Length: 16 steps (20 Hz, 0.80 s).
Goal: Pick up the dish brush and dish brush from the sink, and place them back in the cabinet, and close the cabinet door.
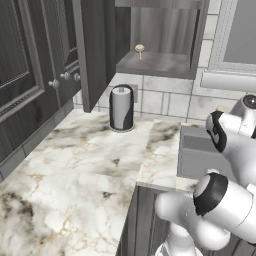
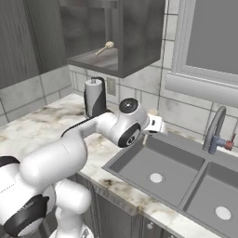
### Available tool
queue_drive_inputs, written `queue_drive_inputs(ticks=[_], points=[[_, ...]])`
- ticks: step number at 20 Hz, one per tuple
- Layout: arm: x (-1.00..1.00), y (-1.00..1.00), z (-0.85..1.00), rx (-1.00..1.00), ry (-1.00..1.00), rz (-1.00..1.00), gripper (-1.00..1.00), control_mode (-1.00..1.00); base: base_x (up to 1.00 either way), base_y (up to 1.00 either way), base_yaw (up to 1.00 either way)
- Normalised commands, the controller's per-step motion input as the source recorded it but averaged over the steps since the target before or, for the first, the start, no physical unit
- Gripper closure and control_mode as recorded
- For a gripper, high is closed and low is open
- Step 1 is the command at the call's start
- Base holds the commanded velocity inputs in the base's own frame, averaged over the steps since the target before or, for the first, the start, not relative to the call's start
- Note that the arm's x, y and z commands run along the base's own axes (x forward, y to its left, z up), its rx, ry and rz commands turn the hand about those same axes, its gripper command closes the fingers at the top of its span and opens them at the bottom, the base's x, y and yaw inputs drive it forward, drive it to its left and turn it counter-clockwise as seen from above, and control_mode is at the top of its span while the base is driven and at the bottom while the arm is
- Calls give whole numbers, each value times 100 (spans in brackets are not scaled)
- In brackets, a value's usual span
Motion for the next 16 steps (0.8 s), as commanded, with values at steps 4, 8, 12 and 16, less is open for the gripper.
queue_drive_inputs(ticks=[4,8,12,16], points=[[-34,0,50,0,0,0,100,-100,0,0,0],[-40,1,44,0,0,-1,100,-100,0,0,0],[-39,11,39,0,0,-6,100,-100,0,0,0],[-32,25,33,0,0,-11,100,-100,0,0,0]])
